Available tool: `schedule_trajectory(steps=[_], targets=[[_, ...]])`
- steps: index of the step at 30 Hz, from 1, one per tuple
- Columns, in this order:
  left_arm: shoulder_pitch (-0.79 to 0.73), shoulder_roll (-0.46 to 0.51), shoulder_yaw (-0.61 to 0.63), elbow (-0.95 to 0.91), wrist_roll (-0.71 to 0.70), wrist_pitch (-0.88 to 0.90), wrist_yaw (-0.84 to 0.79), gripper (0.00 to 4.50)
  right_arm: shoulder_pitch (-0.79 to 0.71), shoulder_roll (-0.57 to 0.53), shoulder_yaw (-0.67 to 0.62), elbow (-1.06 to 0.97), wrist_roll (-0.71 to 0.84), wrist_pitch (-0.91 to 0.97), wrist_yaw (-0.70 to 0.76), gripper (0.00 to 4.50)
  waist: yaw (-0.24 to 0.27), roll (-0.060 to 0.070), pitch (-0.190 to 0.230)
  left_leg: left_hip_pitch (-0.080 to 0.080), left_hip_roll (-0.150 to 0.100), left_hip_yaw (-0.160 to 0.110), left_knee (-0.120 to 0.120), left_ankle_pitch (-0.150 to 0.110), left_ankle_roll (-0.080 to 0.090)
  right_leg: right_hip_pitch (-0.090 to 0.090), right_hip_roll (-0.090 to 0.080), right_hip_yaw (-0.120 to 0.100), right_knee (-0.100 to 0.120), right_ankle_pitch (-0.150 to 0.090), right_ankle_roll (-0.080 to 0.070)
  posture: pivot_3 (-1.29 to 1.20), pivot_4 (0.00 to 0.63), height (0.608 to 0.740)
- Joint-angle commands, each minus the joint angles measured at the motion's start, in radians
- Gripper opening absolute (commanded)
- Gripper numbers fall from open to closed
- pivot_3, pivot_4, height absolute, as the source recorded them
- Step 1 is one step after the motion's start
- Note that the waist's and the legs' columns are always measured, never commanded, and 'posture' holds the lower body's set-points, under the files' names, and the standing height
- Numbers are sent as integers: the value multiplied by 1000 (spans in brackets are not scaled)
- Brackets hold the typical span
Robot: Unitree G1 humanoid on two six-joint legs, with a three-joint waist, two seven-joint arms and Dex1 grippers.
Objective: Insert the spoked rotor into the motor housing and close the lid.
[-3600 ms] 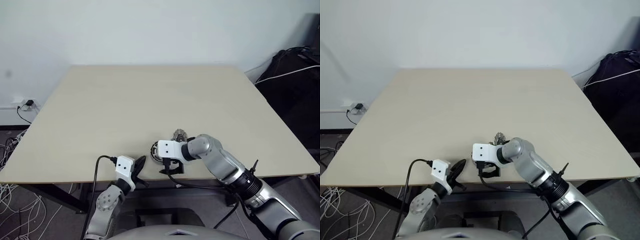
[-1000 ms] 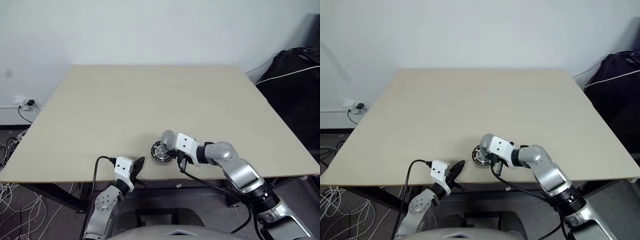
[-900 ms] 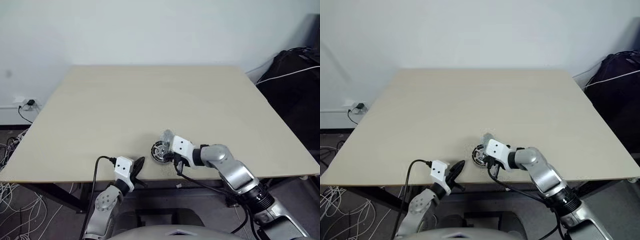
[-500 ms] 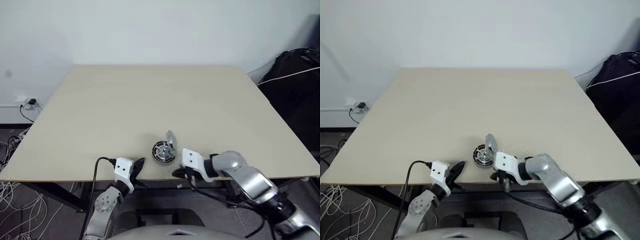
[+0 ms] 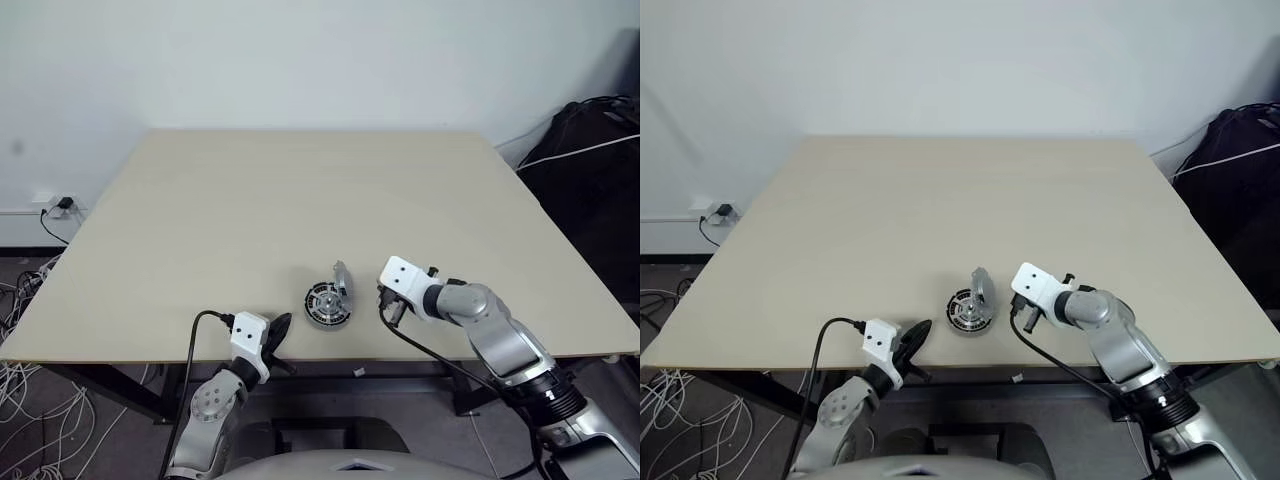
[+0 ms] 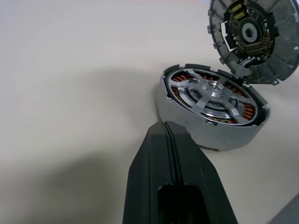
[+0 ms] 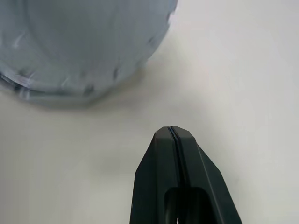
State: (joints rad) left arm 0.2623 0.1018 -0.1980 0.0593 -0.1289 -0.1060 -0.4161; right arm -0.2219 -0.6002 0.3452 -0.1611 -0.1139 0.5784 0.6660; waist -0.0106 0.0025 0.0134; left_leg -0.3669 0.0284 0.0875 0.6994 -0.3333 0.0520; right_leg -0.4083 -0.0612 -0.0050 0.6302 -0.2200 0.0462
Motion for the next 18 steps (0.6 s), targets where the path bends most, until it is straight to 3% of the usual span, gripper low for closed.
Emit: schedule_trajectory(steps=[1, 7, 18], targets=[[-9, 1, -3, -46, -4, -2, -5, 0, -16, 30, -40, -41, 38, -3, 6, 11, -1, 0, 0, 0, 0, 0, 0, 0, 0, 0, 0, 0, -1, 0, 0, 0, 0, 740], [-4, 0, -1, -53, -4, 4, 0, 0, -20, 49, -61, -84, 147, -37, 101, 11, -1, 0, 0, 0, 0, 0, 0, -1, 2, 1, 0, 0, -2, 1, 2, 0, 0, 740], [-11, 2, 2, -27, -2, -10, -7, 0, -45, 140, -22, 6, 167, -70, 87, 11, -3, 0, 0, 2, 0, 0, 0, -1, 1, 3, 0, 0, -1, 1, 2, 0, 0, 740]])
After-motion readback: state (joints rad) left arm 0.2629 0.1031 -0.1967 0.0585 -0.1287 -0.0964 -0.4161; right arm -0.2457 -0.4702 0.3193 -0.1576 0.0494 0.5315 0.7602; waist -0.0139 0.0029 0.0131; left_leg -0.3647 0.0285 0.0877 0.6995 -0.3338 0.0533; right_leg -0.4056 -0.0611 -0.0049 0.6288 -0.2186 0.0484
